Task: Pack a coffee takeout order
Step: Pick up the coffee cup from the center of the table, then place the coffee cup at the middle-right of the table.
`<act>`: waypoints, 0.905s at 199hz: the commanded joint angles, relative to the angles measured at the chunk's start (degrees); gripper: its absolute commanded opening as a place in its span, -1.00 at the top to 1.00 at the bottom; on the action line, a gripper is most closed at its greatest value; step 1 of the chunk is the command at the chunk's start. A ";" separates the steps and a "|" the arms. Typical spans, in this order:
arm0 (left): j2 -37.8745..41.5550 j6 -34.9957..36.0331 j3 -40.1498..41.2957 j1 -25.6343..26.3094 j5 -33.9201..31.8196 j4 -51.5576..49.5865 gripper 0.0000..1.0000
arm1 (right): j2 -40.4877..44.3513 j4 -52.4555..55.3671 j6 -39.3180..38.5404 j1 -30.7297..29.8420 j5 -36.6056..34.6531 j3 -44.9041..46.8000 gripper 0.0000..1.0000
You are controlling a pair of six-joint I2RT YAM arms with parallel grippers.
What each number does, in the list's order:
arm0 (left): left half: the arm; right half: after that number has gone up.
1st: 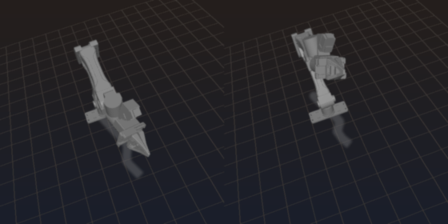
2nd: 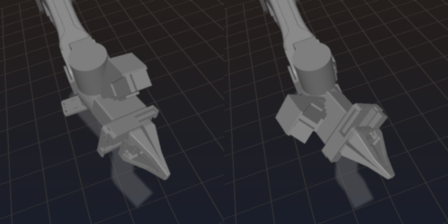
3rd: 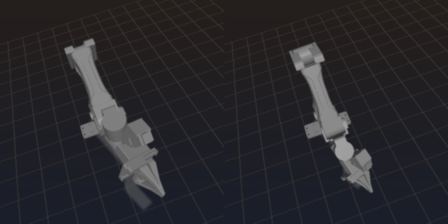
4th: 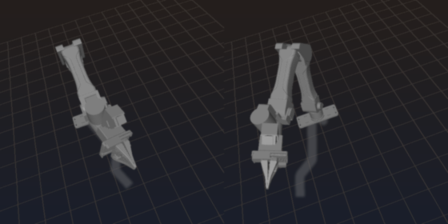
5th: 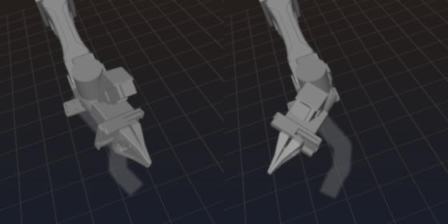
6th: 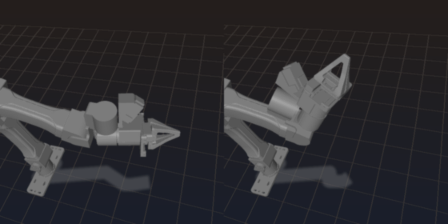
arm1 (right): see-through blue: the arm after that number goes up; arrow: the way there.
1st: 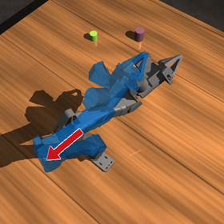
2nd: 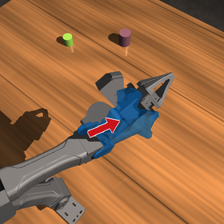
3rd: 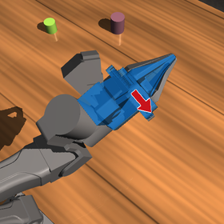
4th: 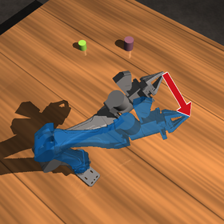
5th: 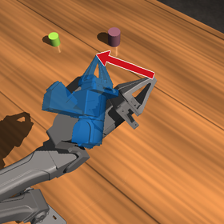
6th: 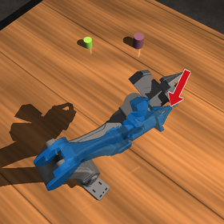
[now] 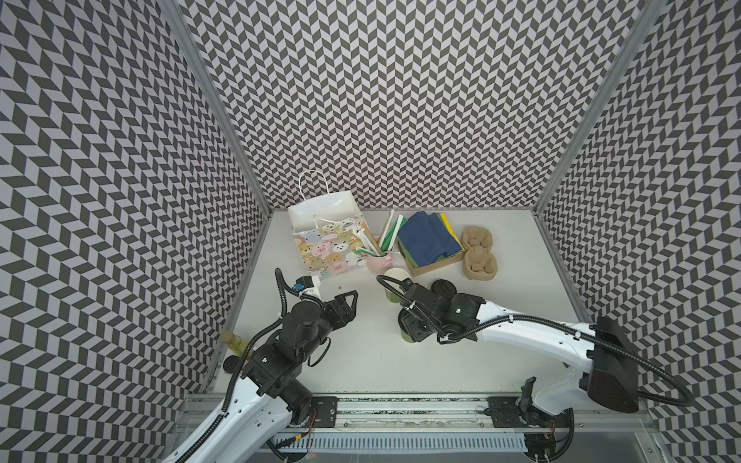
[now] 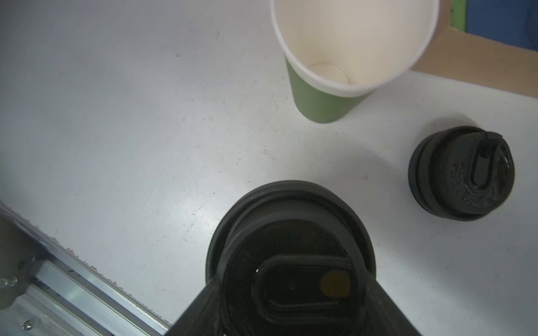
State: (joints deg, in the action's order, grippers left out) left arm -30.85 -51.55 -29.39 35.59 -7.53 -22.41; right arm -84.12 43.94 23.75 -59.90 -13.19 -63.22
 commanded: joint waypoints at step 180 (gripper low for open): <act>-14.58 -1.16 0.64 9.47 6.47 16.72 -0.51 | 17.93 0.72 -1.00 41.49 -3.16 4.53 -0.16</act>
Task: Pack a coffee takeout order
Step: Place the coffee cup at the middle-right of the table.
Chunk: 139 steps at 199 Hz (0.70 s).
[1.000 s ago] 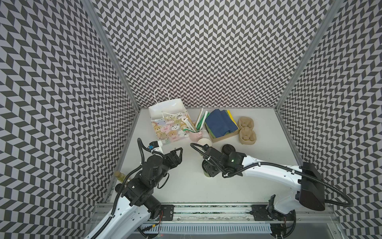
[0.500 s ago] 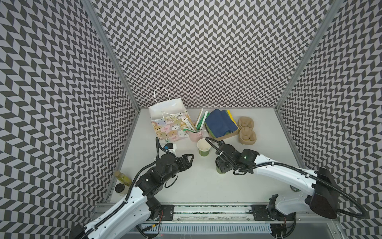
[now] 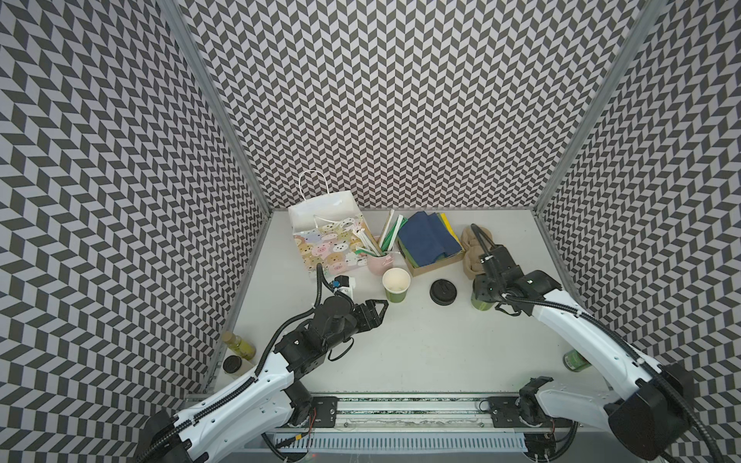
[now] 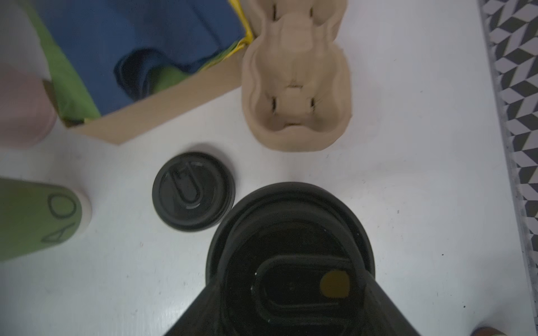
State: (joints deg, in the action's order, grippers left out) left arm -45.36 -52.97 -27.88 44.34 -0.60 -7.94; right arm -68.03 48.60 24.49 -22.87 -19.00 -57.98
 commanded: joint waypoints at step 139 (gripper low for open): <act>1.68 3.08 -3.01 2.03 -4.41 0.13 -0.56 | -2.82 -6.39 -2.78 11.40 7.72 4.28 -0.19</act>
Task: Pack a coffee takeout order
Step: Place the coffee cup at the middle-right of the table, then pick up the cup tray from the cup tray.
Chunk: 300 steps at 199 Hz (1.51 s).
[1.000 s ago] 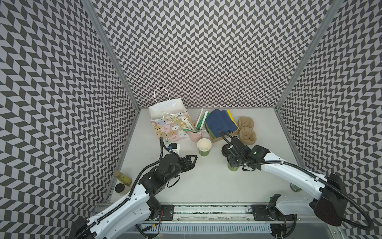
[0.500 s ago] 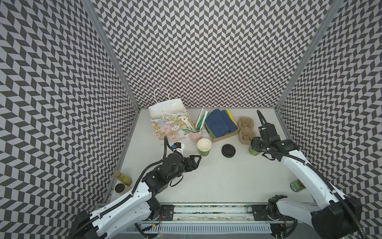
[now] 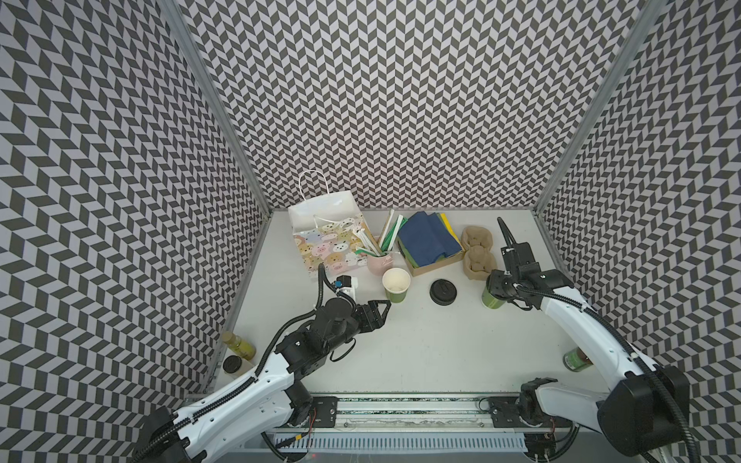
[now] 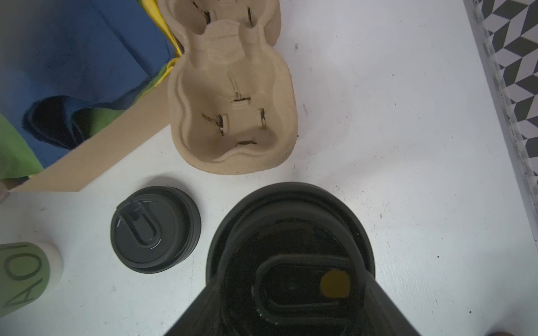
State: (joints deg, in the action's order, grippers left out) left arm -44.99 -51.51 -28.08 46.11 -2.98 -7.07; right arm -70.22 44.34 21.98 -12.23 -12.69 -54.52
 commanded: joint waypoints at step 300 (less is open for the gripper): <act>-0.09 17.41 -23.57 -18.40 0.37 -14.50 -0.74 | -25.88 4.90 -3.05 1.68 -0.18 -29.98 -0.46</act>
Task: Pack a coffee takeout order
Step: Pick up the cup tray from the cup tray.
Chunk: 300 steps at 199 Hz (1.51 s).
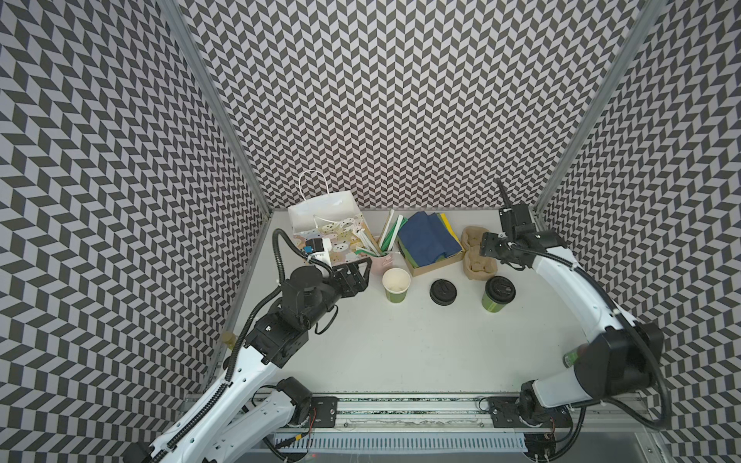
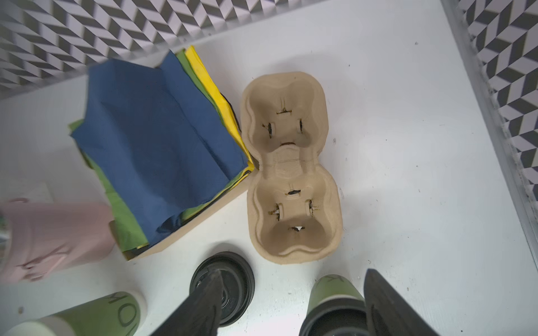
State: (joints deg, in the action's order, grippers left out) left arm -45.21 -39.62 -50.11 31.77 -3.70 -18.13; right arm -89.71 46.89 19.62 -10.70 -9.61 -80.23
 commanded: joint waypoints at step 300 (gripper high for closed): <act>6.23 8.68 8.10 -8.23 -0.71 2.66 -0.71 | -29.67 3.38 -5.96 2.26 -0.49 -19.46 0.09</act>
State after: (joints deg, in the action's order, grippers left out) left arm -39.64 -31.57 -42.72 23.94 -3.81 -16.71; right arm -118.10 50.50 14.35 -8.71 -10.70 -98.54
